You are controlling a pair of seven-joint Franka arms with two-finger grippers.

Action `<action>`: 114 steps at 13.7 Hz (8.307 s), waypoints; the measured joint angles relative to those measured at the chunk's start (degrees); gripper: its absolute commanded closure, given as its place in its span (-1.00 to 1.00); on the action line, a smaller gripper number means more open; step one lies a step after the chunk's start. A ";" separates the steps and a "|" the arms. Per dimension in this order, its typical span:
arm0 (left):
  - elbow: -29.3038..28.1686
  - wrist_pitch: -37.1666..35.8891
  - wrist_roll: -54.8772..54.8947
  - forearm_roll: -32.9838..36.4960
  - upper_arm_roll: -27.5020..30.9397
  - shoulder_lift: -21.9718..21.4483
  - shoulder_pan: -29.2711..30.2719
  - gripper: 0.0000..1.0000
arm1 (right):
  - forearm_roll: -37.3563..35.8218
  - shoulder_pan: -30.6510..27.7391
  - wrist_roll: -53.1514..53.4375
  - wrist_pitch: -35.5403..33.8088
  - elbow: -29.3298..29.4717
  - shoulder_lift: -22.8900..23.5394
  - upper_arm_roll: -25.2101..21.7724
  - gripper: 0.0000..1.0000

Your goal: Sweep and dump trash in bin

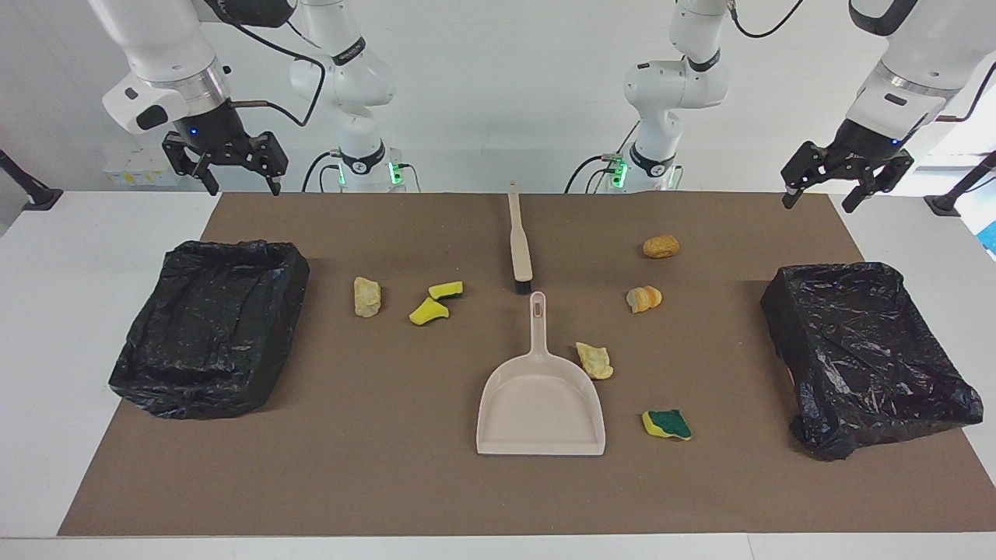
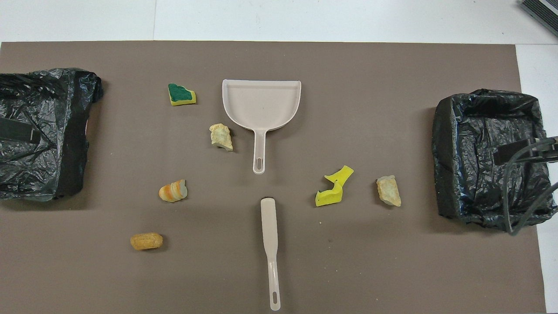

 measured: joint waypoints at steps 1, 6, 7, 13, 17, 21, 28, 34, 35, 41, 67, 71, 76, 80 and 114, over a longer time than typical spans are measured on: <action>0.00 0.00 0.00 0.04 0.00 0.01 0.01 -1.00 | 0.00 0.00 0.00 -0.14 0.00 -0.01 0.00 -1.00; -0.21 -0.02 -2.20 1.15 0.02 0.01 0.12 -1.00 | 0.00 -0.01 0.00 -0.52 0.00 -0.05 -0.03 -1.00; -0.22 -0.02 -2.51 1.16 0.02 0.00 0.11 -1.00 | 0.00 -0.02 0.00 -0.53 0.00 -0.05 -0.03 -1.00; -0.22 -0.02 -2.74 1.18 0.00 -0.01 0.11 -1.00 | 0.00 -0.27 0.00 -0.53 0.00 -0.12 -0.04 -1.00; -0.21 -0.02 -2.78 1.25 0.02 -0.03 0.13 -1.00 | 0.00 -0.30 0.00 -0.53 -0.01 -0.14 -0.04 -1.00; -0.22 -0.04 -2.79 1.26 0.02 -0.03 0.13 -1.00 | 0.00 -0.31 0.00 -0.58 -0.04 -0.14 -0.04 -1.00; -0.22 -0.04 -2.85 1.26 -0.16 -0.03 0.12 -1.00 | 0.02 -0.28 0.00 -0.69 -0.77 -0.72 0.04 -1.00; -0.86 -0.06 -2.88 1.26 -1.19 -0.06 -0.20 -1.00 | 0.02 -0.28 0.00 -0.71 -0.89 -0.84 0.06 -1.00; -1.45 -0.07 -3.04 1.26 -1.60 -0.13 -0.79 -1.00 | 0.02 -0.28 0.00 -0.71 -0.92 -0.85 0.06 -1.00; -13.17 5.38 -11.47 1.26 -2.30 -4.56 -10.28 -1.00 | 0.03 -0.17 0.00 -0.75 -1.32 -1.07 0.13 -1.00; -45.87 36.93 -50.52 1.26 -2.68 -3.72 -51.15 -1.00 | 10.57 13.71 0.93 12.35 -1.07 9.58 1.64 -1.00; -49.36 41.05 -54.00 1.26 -2.70 -3.74 -53.88 -1.00 | 15.53 17.34 3.01 21.05 0.62 17.04 1.65 -1.00; -50.60 41.79 -54.53 1.26 -2.74 -3.89 -54.35 -0.62 | 15.77 23.69 5.94 28.58 4.02 24.97 1.65 -1.00; -50.80 41.79 -54.65 1.25 -2.73 -3.98 -54.76 -0.15 | 15.78 27.40 9.83 34.09 6.08 29.24 1.63 -1.00; -55.22 4.39 -71.49 11.67 -0.84 -19.29 -26.89 1.00 | 7.03 28.86 -7.23 23.66 6.89 29.07 1.01 1.00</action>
